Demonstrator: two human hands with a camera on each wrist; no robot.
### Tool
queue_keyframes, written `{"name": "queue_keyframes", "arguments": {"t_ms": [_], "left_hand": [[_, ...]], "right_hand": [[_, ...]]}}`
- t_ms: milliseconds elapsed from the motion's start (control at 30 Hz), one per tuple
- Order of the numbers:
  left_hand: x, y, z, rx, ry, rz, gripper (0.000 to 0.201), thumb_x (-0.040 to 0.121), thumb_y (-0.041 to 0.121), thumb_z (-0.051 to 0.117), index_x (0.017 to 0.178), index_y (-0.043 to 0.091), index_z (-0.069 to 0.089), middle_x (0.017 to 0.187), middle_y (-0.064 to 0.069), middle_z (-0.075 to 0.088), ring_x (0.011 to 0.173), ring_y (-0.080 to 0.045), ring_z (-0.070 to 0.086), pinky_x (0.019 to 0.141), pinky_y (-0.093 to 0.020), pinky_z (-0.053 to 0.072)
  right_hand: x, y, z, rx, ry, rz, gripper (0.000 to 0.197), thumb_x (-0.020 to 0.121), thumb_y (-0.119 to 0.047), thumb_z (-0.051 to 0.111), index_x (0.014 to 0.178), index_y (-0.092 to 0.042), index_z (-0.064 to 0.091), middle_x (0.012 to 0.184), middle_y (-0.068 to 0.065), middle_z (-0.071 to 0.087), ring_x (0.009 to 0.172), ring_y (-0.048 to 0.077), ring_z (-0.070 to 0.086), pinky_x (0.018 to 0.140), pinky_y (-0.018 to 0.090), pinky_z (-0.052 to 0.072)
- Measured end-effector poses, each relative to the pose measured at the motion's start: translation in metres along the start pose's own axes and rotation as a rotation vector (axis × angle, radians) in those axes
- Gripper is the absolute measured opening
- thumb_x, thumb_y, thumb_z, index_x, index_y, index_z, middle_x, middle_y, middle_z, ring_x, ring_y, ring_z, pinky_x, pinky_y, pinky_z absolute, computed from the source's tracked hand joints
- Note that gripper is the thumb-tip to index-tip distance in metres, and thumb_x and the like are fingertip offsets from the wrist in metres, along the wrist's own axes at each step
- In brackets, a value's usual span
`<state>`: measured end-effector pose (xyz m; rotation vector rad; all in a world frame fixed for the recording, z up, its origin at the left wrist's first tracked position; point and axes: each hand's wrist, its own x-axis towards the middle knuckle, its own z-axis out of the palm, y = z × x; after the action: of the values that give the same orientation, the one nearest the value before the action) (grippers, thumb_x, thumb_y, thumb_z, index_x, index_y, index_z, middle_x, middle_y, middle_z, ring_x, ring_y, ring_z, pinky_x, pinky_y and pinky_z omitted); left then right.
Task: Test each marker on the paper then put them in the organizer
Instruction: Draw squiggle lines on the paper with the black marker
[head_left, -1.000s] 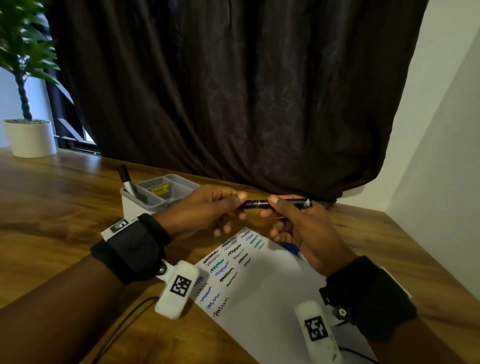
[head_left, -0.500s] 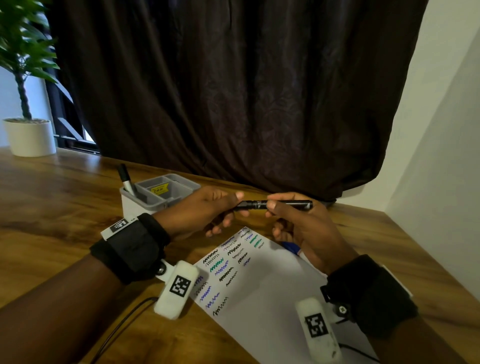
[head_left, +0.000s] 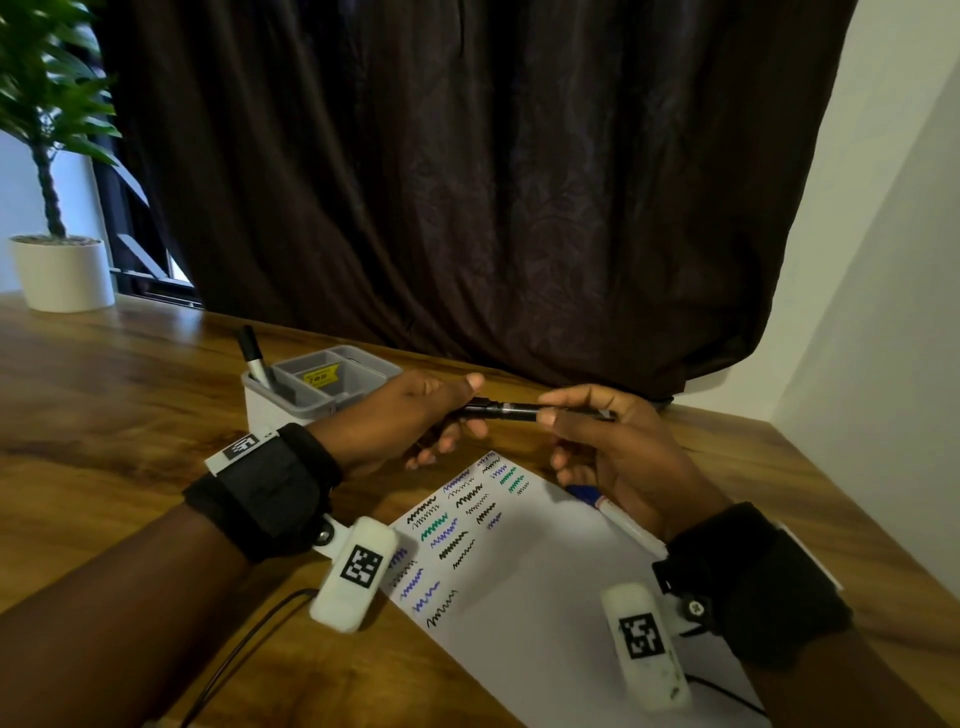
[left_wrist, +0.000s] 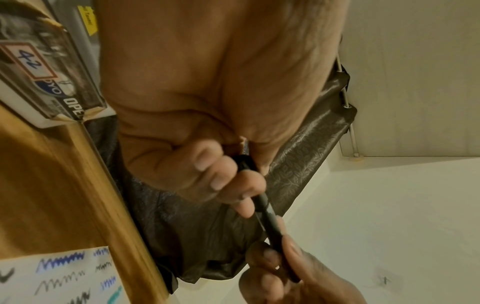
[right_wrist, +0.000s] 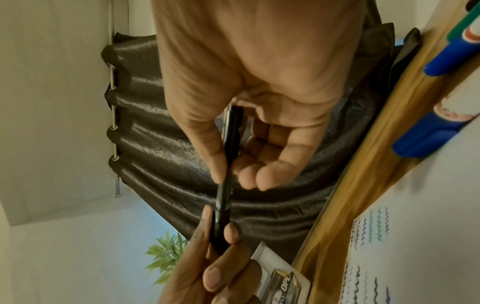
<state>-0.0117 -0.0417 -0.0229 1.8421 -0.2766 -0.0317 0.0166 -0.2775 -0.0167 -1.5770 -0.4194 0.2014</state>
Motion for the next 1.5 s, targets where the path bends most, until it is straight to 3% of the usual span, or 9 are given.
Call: {"name": "queue_keyframes", "arguments": {"t_ms": [67,133,267,600,967,1033,1167,1367,1500], "left_hand": [[0.001,-0.001,0.001,-0.009,0.009,0.001,0.058,0.101,0.049,0.040,0.100,0.000,0.071,0.059,-0.001,0.053,0.047,-0.011,0.045,0.042,-0.020,0.035],[0.002,-0.002,0.000,-0.026,0.007,0.006,0.058,0.101,0.049,0.040,0.099,0.000,0.071,0.058,-0.001,0.053,0.046,-0.012,0.044,0.040,-0.019,0.034],[0.001,-0.002,0.002,0.006,0.004,0.007,0.056,0.100,0.051,0.040,0.091,0.008,0.074,0.057,0.000,0.053,0.046,-0.010,0.043,0.041,-0.018,0.033],[-0.002,0.002,0.001,0.088,0.046,-0.043,0.065,0.098,0.061,0.037,0.062,0.013,0.063,0.044,0.001,0.043,0.039,-0.009,0.037,0.040,-0.015,0.029],[-0.001,-0.001,0.000,0.119,-0.051,0.073,0.048,0.102,0.048,0.040,0.092,0.013,0.071,0.059,0.000,0.052,0.047,-0.011,0.039,0.042,-0.019,0.028],[-0.001,0.000,0.001,0.138,-0.045,0.107,0.047,0.103,0.045,0.040,0.093,0.011,0.070,0.058,-0.001,0.052,0.046,-0.013,0.038,0.042,-0.019,0.028],[0.000,0.001,-0.001,0.134,-0.010,0.172,0.047,0.103,0.045,0.040,0.089,0.011,0.069,0.055,0.000,0.052,0.043,-0.008,0.040,0.041,-0.017,0.030],[0.001,0.002,-0.001,0.089,0.021,0.146,0.058,0.102,0.056,0.035,0.068,0.017,0.062,0.045,0.002,0.044,0.039,-0.010,0.036,0.041,-0.019,0.029],[0.001,0.001,-0.002,0.090,0.029,0.180,0.057,0.102,0.057,0.034,0.073,0.017,0.063,0.049,0.001,0.047,0.044,-0.011,0.039,0.045,-0.018,0.031]], "right_hand": [[0.000,-0.002,-0.001,0.044,-0.030,0.010,0.031,0.080,-0.015,0.077,0.111,-0.014,0.073,0.089,0.008,0.075,0.068,0.018,0.067,0.057,0.031,0.057],[0.001,-0.002,0.002,0.083,-0.022,0.051,0.037,0.080,-0.030,0.075,0.113,-0.015,0.071,0.086,0.008,0.074,0.063,0.017,0.066,0.053,0.031,0.057],[0.002,-0.001,0.005,-0.036,0.051,0.071,0.044,0.080,-0.050,0.070,0.088,-0.007,0.069,0.061,0.007,0.067,0.047,0.017,0.059,0.050,0.028,0.052],[-0.001,0.002,-0.002,-0.154,-0.068,-0.123,0.022,0.083,-0.011,0.077,0.105,-0.016,0.078,0.094,0.021,0.075,0.072,0.021,0.067,0.057,0.025,0.052],[-0.007,-0.013,-0.004,-0.309,0.001,-0.160,0.012,0.085,-0.009,0.078,0.097,-0.013,0.077,0.077,0.005,0.076,0.056,0.006,0.064,0.049,0.012,0.048],[-0.007,-0.019,-0.001,-0.418,-0.028,-0.166,0.008,0.089,-0.022,0.074,0.093,-0.015,0.078,0.074,0.007,0.076,0.057,0.009,0.064,0.053,0.015,0.051],[0.003,-0.030,0.005,-0.822,-0.112,-0.174,0.042,0.094,-0.054,0.059,0.074,-0.020,0.074,0.068,0.006,0.073,0.053,0.008,0.063,0.060,0.031,0.053],[0.011,-0.055,0.006,-1.077,-0.121,-0.302,0.014,0.091,-0.035,0.073,0.103,-0.032,0.080,0.087,-0.014,0.078,0.084,0.003,0.071,0.082,0.038,0.060],[0.010,-0.059,0.016,-1.222,-0.123,-0.299,0.017,0.089,-0.048,0.070,0.101,-0.036,0.075,0.089,-0.013,0.075,0.082,0.003,0.070,0.078,0.040,0.061]]}}
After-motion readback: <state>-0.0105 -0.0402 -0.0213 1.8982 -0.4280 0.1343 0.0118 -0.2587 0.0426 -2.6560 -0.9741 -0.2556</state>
